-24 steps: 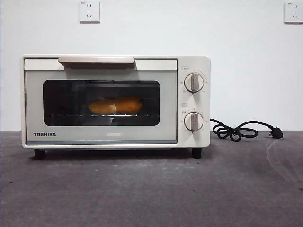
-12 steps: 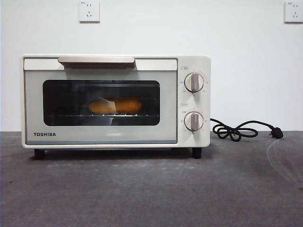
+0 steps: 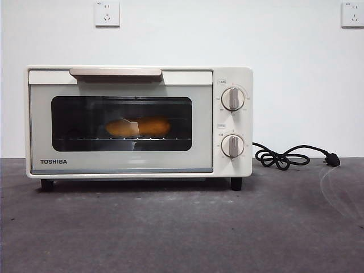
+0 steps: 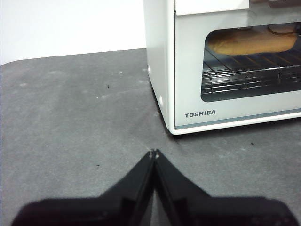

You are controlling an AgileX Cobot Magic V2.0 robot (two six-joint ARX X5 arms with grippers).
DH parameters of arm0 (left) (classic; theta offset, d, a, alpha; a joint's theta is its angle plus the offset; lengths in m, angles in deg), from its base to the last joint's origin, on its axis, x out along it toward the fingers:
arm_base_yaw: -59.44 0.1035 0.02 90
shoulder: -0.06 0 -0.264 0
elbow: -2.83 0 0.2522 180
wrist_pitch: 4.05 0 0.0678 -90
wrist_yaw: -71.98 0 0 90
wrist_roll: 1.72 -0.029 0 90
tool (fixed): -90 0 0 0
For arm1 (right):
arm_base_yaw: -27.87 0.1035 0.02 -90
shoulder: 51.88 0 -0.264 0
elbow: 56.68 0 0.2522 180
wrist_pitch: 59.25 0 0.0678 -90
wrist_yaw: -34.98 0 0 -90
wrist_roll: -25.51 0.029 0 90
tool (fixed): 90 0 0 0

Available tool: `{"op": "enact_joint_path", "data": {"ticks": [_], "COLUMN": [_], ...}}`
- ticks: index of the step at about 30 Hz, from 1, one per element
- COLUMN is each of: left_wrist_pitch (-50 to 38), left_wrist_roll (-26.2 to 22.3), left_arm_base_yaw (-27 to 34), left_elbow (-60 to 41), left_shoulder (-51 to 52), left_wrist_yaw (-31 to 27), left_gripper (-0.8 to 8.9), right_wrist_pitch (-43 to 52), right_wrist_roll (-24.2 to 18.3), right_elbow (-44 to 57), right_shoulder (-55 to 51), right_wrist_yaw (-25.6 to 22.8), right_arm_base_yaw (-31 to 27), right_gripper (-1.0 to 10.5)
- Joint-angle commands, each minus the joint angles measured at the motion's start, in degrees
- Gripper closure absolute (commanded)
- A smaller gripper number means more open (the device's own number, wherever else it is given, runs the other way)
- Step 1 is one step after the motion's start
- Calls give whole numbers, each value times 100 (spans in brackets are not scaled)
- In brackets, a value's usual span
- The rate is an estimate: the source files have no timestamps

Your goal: Take the corn from the table,put the corn in the oven

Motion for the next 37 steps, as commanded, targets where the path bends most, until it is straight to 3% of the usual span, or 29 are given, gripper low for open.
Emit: {"op": "enact_joint_path", "data": {"ticks": [1, 7, 10, 13, 17, 21, 27, 37], "left_wrist_pitch": [-39, -39, -39, -39, -42, -42, -39, -39], "left_wrist_roll": [-68, -68, -68, -68, -68, -68, -68, -68], "left_arm_base_yaw": [11, 11, 11, 11, 11, 11, 11, 11], "left_elbow": [-46, -46, -46, -46, -46, -46, -46, -46], "left_shoulder": [-2, -2, -2, -2, -2, -2, -2, -2], "left_wrist_yaw": [-17, -20, -20, -17, -20, -20, -17, -17], "left_gripper": [817, 817, 817, 817, 817, 817, 817, 817], "right_wrist_pitch": [44, 48, 76, 232, 839, 1864, 3438, 4159], "right_wrist_roll": [-24, -28, -470, -831, -787, -472, -125, -46], "right_elbow": [-13, -13, -11, 13, 315, 1222, 3176, 5458], "right_shoulder": [4, 4, -9, -7, -118, -588, -1829, -4048], "right_wrist_yaw": [-4, -4, -247, -254, 120, 643, 643, 407], "right_arm_base_yaw": [-2, 7, -74, -365, -1084, -1980, -3101, -3904], "right_gripper": [958, 958, 958, 958, 958, 958, 958, 958]}}
